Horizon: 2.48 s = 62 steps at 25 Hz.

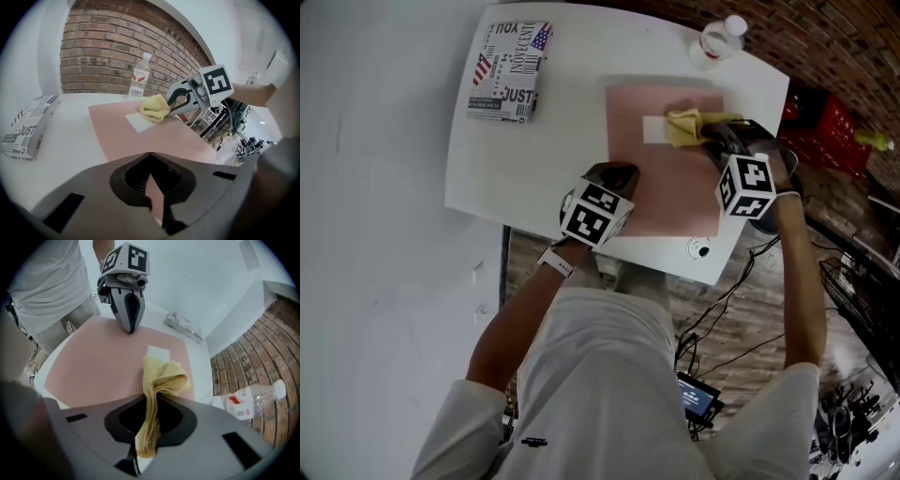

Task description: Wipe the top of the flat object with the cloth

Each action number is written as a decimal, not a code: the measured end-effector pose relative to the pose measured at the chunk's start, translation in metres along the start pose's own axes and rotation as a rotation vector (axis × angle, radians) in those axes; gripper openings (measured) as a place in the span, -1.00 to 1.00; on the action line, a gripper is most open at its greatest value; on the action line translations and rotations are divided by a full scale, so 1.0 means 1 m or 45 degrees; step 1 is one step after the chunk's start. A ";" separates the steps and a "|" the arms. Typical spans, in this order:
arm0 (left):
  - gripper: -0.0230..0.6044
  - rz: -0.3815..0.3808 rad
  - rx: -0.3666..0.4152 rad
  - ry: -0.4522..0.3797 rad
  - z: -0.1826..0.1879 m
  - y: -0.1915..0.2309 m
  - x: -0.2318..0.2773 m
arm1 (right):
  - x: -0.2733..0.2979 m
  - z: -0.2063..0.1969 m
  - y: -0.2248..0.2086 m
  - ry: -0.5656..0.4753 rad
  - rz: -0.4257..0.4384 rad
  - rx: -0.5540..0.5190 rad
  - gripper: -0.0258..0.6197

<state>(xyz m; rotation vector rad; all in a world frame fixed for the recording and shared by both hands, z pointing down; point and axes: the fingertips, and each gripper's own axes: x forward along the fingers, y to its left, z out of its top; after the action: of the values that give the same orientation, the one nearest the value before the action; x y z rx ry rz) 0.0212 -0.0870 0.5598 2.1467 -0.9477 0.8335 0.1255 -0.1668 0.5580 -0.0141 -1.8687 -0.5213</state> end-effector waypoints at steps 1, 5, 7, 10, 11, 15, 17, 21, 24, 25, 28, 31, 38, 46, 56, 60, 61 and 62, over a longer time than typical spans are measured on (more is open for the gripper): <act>-0.90 -0.003 -0.001 0.000 0.001 0.001 0.000 | -0.002 0.001 0.005 0.001 0.013 0.001 -0.75; -0.89 -0.007 0.010 -0.006 0.001 0.001 0.000 | -0.008 0.008 0.026 0.013 0.062 0.023 -0.75; -0.90 -0.005 0.015 -0.006 0.001 0.001 0.000 | -0.010 0.012 0.036 0.011 0.081 0.032 -0.75; -0.89 -0.014 0.016 -0.006 0.001 0.000 0.000 | -0.015 0.018 0.056 0.011 0.117 0.041 -0.75; -0.89 -0.017 0.017 -0.006 0.001 0.000 0.000 | -0.017 0.021 0.063 0.009 0.134 0.046 -0.75; -0.89 -0.020 0.023 -0.005 0.001 0.001 -0.001 | -0.024 0.032 0.095 -0.001 0.199 0.058 -0.75; -0.89 -0.017 0.025 -0.011 0.001 0.002 -0.001 | -0.028 0.037 0.109 -0.007 0.232 0.078 -0.75; -0.89 -0.014 0.033 -0.023 0.000 0.002 0.001 | -0.035 0.043 0.134 -0.023 0.281 0.137 -0.75; -0.89 -0.007 0.043 -0.019 -0.001 0.002 0.000 | -0.040 0.047 0.152 -0.037 0.314 0.194 -0.76; -0.89 -0.004 0.045 -0.019 -0.001 0.002 0.000 | -0.043 0.048 0.157 -0.037 0.328 0.208 -0.76; -0.89 0.003 0.052 -0.018 -0.001 0.002 0.000 | -0.048 0.052 0.174 -0.031 0.377 0.233 -0.76; -0.90 0.002 0.058 -0.016 -0.001 0.002 0.000 | -0.054 0.055 0.190 -0.029 0.427 0.248 -0.76; -0.90 -0.002 0.058 -0.019 0.000 0.000 0.000 | -0.070 0.060 0.222 -0.029 0.545 0.258 -0.76; -0.90 -0.056 0.070 -0.003 -0.003 -0.004 -0.011 | -0.097 0.085 0.204 -0.073 0.474 0.164 -0.76; -0.89 -0.031 0.041 -0.026 -0.026 -0.002 -0.035 | -0.093 0.094 0.096 -0.084 0.187 0.047 -0.76; -0.89 -0.028 -0.008 -0.010 -0.033 0.006 -0.037 | -0.083 0.100 0.050 -0.086 0.072 0.014 -0.76; -0.89 -0.030 -0.014 -0.015 -0.033 0.007 -0.037 | -0.080 0.102 0.039 -0.089 0.042 0.007 -0.76; -0.89 -0.032 -0.014 -0.025 -0.032 0.008 -0.038 | -0.076 0.103 0.027 -0.089 0.010 -0.001 -0.76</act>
<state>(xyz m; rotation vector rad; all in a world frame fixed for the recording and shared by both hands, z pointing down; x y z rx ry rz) -0.0147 -0.0531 0.5527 2.1565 -0.9313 0.7951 0.0683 -0.0872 0.4718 -0.0408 -1.9357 -0.5224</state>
